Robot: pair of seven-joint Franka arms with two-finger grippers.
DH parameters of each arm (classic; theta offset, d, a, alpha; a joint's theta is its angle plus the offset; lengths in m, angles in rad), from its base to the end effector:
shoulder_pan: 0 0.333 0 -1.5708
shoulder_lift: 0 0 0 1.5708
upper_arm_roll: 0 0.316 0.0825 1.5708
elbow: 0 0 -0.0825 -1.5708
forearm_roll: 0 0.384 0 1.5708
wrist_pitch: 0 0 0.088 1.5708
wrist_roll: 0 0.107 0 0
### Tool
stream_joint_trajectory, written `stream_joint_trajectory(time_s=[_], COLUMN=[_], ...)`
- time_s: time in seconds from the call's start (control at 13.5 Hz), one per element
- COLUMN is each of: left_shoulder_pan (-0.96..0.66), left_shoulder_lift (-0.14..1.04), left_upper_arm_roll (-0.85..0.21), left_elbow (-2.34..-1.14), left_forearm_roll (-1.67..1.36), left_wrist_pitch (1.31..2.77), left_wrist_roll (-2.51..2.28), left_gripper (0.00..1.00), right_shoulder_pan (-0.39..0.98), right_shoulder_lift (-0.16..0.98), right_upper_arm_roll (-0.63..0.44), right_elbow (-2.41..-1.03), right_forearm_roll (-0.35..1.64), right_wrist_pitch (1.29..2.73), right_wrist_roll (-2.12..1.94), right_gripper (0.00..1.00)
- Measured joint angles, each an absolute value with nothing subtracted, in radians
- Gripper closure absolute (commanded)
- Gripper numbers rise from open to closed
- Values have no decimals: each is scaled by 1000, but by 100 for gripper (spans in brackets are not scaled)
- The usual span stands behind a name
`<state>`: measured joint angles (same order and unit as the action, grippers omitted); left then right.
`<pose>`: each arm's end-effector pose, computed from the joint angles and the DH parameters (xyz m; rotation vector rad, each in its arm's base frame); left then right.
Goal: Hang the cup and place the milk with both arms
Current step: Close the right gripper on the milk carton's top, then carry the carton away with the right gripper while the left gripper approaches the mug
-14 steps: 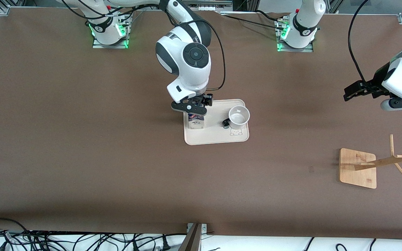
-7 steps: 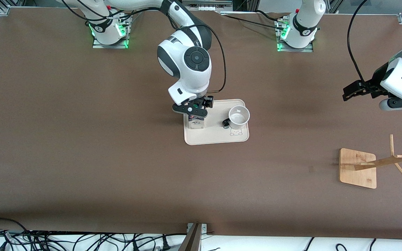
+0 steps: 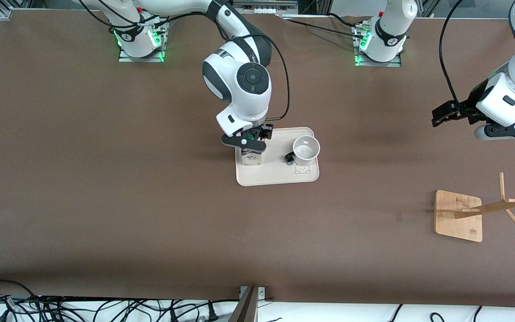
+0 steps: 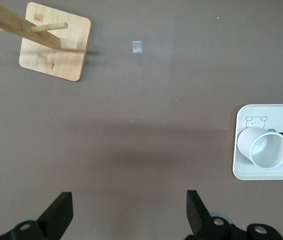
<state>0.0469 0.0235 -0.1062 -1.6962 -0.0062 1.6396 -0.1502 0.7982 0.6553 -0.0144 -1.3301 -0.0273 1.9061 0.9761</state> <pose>0.5600 -0.0333 0.5580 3.1355 0.1436 -0.1263 0.5111 0.5099 0.3405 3.0461 -0.2744 -0.0368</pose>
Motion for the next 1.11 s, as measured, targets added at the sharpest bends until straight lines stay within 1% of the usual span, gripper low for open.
stream_joint_trajectory(time_s=[0.22,0.3,0.67,0.89,1.11], left_shoulder_pan=[47,47,46,46,45], left_shoulder_lift=[24,24,28,80,118], left_upper_arm_roll=[-107,-109,-147,-148,-161], left_elbow=[-1696,-1696,-1661,-1661,-1658], left_forearm_roll=[-6,-6,-6,-6,-6], left_wrist_pitch=[1634,1634,1588,1583,1544], left_wrist_roll=[-150,-150,-153,-151,-93], left_gripper=[0,0,0,0,0], right_shoulder_pan=[799,799,801,801,801], right_shoulder_lift=[662,662,663,656,610], right_upper_arm_roll=[-12,-10,-5,-5,-10], right_elbow=[-1330,-1330,-1325,-1309,-1280], right_forearm_roll=[-27,-27,-27,-27,-27], right_wrist_pitch=[1906,1906,1906,1896,1826], right_wrist_roll=[976,978,996,996,996], right_gripper=[53,54,54,54,54])
